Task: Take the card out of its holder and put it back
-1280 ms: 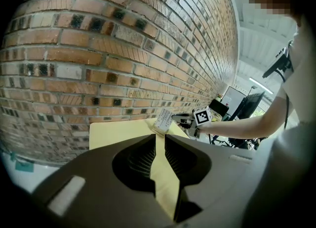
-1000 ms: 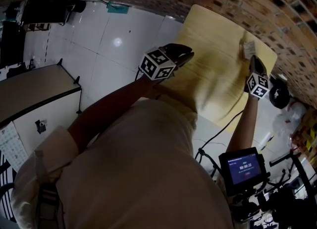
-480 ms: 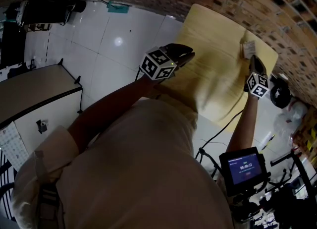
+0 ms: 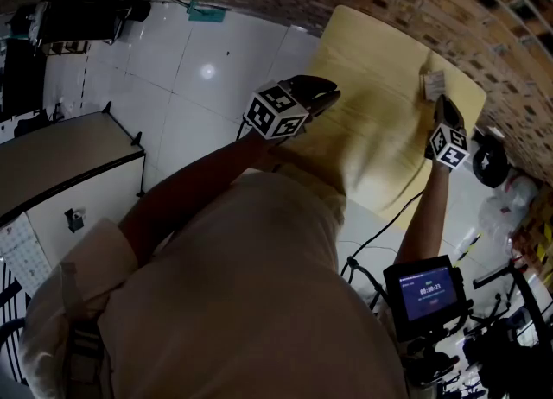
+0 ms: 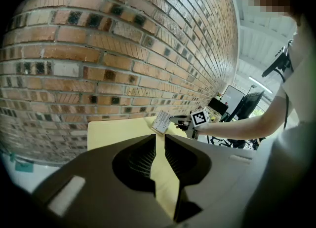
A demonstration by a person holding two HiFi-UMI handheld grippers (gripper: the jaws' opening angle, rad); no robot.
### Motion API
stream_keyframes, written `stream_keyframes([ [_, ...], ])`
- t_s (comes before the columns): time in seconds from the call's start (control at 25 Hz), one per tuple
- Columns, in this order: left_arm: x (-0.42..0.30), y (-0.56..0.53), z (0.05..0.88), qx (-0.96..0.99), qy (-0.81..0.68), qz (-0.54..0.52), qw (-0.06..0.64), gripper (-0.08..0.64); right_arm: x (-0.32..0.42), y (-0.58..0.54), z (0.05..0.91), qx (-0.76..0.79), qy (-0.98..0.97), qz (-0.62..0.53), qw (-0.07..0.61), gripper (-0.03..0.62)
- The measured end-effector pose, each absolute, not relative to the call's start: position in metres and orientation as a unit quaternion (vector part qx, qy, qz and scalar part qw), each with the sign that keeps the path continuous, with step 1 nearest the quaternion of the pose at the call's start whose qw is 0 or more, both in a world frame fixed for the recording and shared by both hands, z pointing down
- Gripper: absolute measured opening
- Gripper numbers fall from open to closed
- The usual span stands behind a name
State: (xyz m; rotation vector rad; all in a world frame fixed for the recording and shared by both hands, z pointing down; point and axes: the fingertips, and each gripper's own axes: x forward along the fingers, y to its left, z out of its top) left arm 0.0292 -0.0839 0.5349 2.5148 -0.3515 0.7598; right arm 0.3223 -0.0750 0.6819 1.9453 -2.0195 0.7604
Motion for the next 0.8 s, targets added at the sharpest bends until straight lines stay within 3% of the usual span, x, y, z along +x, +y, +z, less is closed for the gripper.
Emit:
stream_keyframes([
  [0.52, 0.026, -0.086, 0.536, 0.92, -0.133, 0.279, 0.243, 0.075, 0.324, -0.073, 0.697, 0.673, -0.674, 0.282, 0.118, 0.014],
  [0.8, 0.03, -0.084, 0.54, 0.92, -0.13, 0.28, 0.242, 0.077, 0.327, -0.075, 0.709, 0.68, -0.657, 0.285, 0.157, 0.023],
])
